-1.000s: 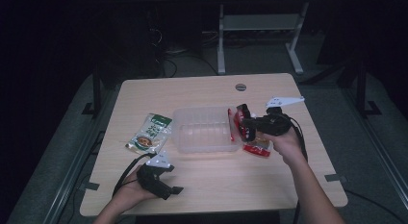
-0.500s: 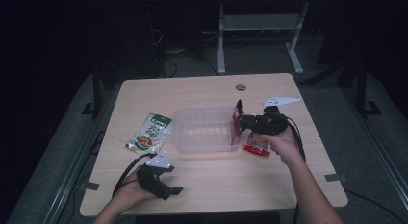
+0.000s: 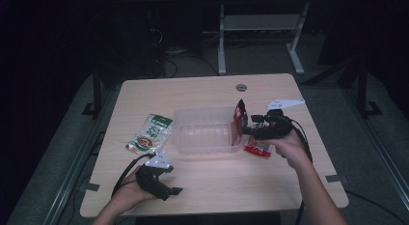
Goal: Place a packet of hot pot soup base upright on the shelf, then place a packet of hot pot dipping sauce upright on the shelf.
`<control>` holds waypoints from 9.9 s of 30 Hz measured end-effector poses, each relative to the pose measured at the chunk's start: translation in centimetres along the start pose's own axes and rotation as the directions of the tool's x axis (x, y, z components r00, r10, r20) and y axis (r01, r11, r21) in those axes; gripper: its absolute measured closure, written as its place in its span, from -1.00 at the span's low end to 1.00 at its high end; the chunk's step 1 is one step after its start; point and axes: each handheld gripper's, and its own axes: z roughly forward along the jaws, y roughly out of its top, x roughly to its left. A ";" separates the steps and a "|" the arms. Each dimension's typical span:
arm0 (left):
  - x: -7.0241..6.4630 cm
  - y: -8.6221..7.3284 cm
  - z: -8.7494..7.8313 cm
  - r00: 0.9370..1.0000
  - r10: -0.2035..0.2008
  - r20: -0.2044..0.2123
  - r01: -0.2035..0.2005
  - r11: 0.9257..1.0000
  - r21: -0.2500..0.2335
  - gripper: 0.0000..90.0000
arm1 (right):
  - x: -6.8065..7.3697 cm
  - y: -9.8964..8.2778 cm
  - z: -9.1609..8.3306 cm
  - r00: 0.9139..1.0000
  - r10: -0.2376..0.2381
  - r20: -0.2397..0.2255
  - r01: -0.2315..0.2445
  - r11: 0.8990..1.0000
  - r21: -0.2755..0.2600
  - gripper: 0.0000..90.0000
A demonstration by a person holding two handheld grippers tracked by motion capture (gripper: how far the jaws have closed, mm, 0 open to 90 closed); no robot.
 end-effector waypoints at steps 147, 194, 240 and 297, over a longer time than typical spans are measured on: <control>-0.2 0.1 0.1 1.000 0.011 0.008 -0.011 1.000 -0.007 -0.68 | 4.9 -7.7 6.4 0.962 -0.256 -0.095 0.273 0.881 0.387 1.00; -2.8 5.9 5.3 0.995 0.087 0.049 -0.086 0.996 -0.007 0.85 | 1.2 -8.5 0.8 0.998 0.041 -0.050 -0.025 0.957 0.289 0.08; -2.3 5.3 7.0 0.992 0.098 0.079 -0.104 0.991 0.079 1.00 | 1.4 -9.3 3.5 0.941 0.118 -0.318 -0.023 0.958 0.285 0.94; -1.1 3.4 1.1 0.991 0.055 0.120 -0.050 0.998 -0.045 0.27 | 7.1 -3.7 0.4 0.886 -0.095 -0.454 0.084 0.995 -0.045 1.00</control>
